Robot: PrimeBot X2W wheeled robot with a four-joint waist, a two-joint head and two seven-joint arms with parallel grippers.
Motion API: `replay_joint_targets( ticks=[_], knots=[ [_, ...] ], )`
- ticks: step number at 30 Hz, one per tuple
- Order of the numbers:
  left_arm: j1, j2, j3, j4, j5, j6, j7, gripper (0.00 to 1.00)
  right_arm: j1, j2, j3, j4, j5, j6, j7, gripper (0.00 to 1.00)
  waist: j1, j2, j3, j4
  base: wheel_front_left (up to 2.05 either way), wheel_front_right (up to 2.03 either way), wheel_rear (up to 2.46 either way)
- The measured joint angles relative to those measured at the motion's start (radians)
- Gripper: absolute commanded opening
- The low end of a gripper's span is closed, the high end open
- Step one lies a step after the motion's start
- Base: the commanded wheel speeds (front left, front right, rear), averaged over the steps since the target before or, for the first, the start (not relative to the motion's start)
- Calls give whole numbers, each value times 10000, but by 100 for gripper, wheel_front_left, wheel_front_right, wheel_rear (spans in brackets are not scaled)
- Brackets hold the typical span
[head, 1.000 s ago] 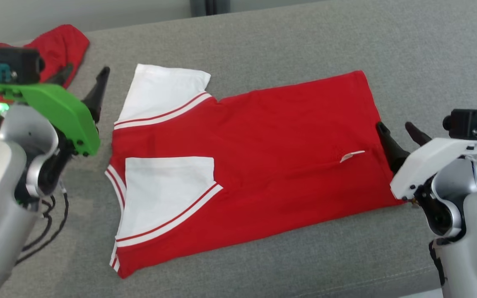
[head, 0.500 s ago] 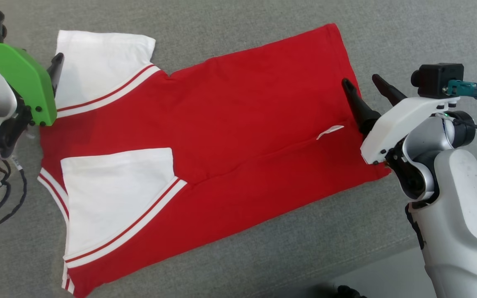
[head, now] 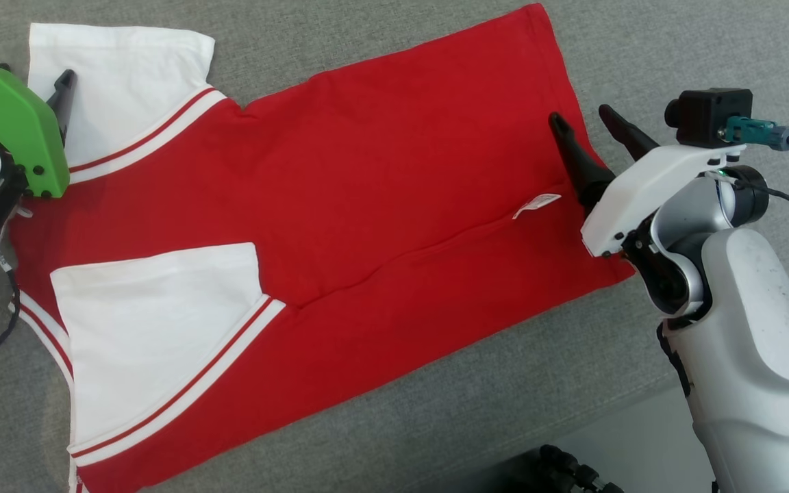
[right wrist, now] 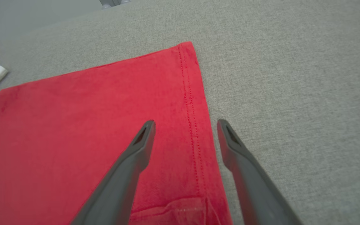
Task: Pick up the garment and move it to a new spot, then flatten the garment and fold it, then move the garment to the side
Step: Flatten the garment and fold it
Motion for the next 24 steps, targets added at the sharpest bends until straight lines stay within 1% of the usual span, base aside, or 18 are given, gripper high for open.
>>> replay_joint_targets(
  ticks=[8,9,10,11,12,13,18,24],
  knots=[
    [-103,-29,0,-79,67,27,-232,100,-113,-42,88,186,90,0,-201,100,0,0,126,-69,0,0,0],
    [-109,-29,-21,-59,84,31,-230,87,-113,-42,96,222,102,0,-203,100,0,0,125,-72,0,0,0],
    [-113,-29,-36,-46,104,31,-230,49,-113,-46,104,251,104,0,-217,100,0,0,122,-74,0,0,0],
    [-113,-35,-48,-50,132,31,-247,33,-113,-56,102,282,117,0,-230,100,0,0,121,-72,0,0,0],
    [-114,-48,-52,-42,132,31,-272,2,-115,-65,100,307,117,0,-261,100,0,0,118,-68,0,0,0],
    [-117,-65,-67,-59,142,31,-324,0,-121,-81,92,339,117,0,-284,100,0,0,112,-58,0,0,0],
    [-124,-244,-169,-96,232,-75,-654,0,-281,-284,67,395,90,0,-324,100,0,0,13,65,0,0,0],
    [-146,-443,-211,-451,251,-240,-1074,0,-1090,-884,370,692,-261,0,104,100,0,-1,-210,425,0,0,0]
  ],
)
